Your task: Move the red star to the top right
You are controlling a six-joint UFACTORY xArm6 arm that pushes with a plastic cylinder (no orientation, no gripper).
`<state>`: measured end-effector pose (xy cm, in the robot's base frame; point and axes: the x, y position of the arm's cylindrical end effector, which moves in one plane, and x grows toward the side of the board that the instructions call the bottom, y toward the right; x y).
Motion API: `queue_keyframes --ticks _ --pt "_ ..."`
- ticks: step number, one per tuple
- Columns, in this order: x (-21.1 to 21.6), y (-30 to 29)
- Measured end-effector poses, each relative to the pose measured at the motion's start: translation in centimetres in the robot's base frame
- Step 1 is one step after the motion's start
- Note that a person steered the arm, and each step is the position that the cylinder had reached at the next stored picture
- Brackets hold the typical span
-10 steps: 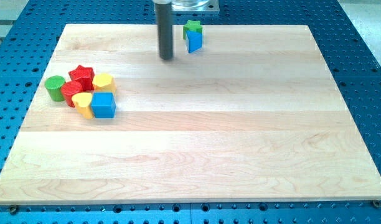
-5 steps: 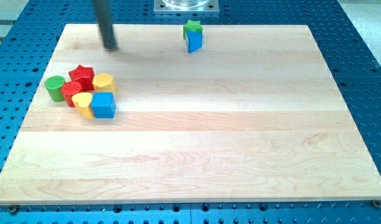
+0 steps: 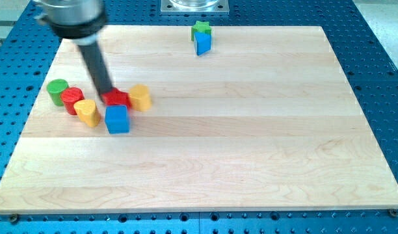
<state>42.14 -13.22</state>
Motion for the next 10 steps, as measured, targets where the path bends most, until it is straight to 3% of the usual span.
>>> queue_keyframes --ticks 1,2,3,4,6,7,8,9,10 --pt "2.3 8.8" --pt "3.3 8.8" --pt "9.2 8.8" --pt "8.4 2.9" --pt "-5.5 6.5" --pt "-4.1 11.6" --pt "-1.6 7.3" --pt "-4.1 15.3" --pt "-9.5 22.3"
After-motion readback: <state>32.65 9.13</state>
